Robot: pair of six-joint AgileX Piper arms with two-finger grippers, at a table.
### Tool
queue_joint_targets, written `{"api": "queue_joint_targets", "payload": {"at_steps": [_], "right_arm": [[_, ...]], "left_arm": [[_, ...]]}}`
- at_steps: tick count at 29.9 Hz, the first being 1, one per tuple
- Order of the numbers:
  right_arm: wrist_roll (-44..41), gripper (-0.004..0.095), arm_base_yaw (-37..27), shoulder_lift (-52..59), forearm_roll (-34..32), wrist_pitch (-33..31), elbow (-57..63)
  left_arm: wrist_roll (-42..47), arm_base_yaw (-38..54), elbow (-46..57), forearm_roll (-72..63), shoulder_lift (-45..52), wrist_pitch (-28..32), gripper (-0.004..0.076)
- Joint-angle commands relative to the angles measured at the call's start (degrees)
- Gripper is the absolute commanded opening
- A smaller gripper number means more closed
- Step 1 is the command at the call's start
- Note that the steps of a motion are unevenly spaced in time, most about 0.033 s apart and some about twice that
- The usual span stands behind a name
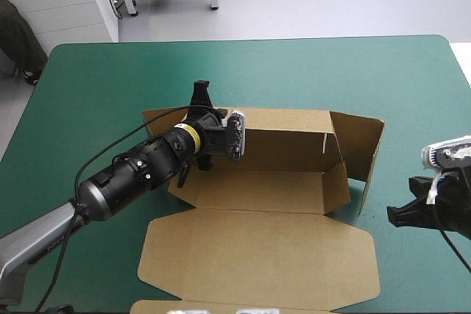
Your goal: Fold the box
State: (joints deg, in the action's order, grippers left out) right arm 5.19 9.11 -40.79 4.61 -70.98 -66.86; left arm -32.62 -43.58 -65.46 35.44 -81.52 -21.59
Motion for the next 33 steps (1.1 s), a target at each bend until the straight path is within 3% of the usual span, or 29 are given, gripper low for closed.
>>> {"api": "queue_joint_targets", "payload": {"at_steps": [1, 6, 28, 33], "right_arm": [[-0.3, -0.0018, -0.2, -0.1, -0.3, 3.5, -1.8], [-0.3, -0.0019, -0.2, -0.1, -0.3, 4.5, -1.8], [-0.1, -0.0017, -0.2, -0.1, 0.2, 6.9, -1.8], [-0.1, 0.0086, -0.2, -0.1, 0.0, 11.4, -1.8]], "left_arm": [[15.5, -2.3, -1.0, 15.9, 1.6, -4.0, -0.0008], [29.7, -2.3, -1.0, 28.5, 0.6, -8.1, -0.0008], [34.7, -7.0, 3.0, 32.3, 0.2, -8.1, -0.0008], [34.7, -7.7, 3.0, 32.1, 0.2, -7.9, -0.0008]]}}
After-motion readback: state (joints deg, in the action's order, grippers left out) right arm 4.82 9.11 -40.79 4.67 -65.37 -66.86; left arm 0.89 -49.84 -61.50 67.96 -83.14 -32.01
